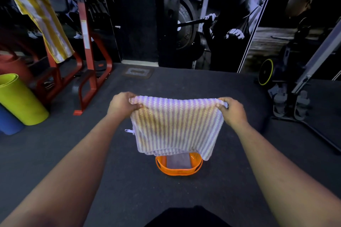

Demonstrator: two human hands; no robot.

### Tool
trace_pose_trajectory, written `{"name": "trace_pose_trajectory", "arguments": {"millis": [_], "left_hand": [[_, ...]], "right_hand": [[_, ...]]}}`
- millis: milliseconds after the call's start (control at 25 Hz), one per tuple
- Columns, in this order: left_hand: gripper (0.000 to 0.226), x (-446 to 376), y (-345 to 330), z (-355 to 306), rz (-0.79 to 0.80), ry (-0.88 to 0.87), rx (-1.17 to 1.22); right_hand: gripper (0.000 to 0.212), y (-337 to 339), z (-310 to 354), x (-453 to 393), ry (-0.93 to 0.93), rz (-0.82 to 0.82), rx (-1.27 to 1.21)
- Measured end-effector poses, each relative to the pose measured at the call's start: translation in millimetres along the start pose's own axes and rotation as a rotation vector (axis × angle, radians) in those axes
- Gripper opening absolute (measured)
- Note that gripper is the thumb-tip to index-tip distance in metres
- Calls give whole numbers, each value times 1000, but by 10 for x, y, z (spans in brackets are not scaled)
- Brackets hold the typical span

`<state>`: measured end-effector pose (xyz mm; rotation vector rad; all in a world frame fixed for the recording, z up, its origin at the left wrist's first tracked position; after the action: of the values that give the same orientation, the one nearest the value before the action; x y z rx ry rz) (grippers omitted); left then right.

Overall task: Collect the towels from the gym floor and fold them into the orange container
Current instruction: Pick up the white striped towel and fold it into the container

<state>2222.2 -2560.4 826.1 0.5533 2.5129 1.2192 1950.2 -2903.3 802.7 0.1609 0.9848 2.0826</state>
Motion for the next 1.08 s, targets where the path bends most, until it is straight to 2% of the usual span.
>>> {"name": "trace_pose_trajectory", "arguments": {"millis": [80, 200, 280, 320, 360, 400, 440, 480, 520, 560, 680, 760, 840, 920, 960, 1080], "left_hand": [[26, 34, 82, -31, -100, 29, -93], [32, 32, 87, -15, -126, 47, -58], [43, 42, 98, 0, -88, 46, 246], [45, 76, 97, -9, -47, 56, 517], [41, 123, 83, -43, 2, 79, 763], [35, 165, 88, -92, 21, 96, 922], [32, 196, 103, -162, 20, 105, 991], [32, 209, 109, -243, 20, 110, 1037], [33, 200, 124, -322, 15, 116, 1076], [33, 176, 160, -375, 1, 136, 1108], [28, 61, 325, -325, -22, 218, 1260], [48, 80, 272, -321, 187, 101, 1241], [79, 393, -125, -146, 434, 97, 949], [76, 606, -441, 77, 486, 169, 831], [66, 605, -505, 137, 433, 218, 883], [28, 514, -448, 227, 259, 376, 1097]], "right_hand": [[24, 22, -22, -32, -11, 2, 79], [23, 55, -10, -86, 20, -59, 74], [19, 161, 67, -76, 50, -158, -208], [19, 224, 116, -43, 56, -194, -491], [18, 233, 183, -4, 53, -163, -779], [20, 169, 227, 26, 61, -60, -919], [28, 50, 278, 96, 69, 100, -861], [38, -109, 286, 231, 61, 265, -690], [45, -258, 203, 337, 37, 347, -553], [46, -328, 100, 388, -4, 335, -531], [39, -303, 166, 427, -100, 207, -924], [27, -225, 276, 352, -181, 136, -1085], [17, -100, 333, 244, -225, 58, -1108], [21, -36, 281, 178, -264, 41, -1071], [28, -80, 211, 198, -300, 119, -1037], [66, -527, -67, 575, -369, 636, -794]]}}
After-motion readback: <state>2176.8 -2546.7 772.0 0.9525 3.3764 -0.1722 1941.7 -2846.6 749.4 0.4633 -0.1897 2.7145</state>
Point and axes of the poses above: each hand's wrist, its own x-axis away from the middle knuckle, its own y-axis out of the back of the hand, z = x × y, the point moved 8 cm from there along -x, towards the middle knuckle, and after that the axes turned 4 degrees about y, right-handed, at the moved point
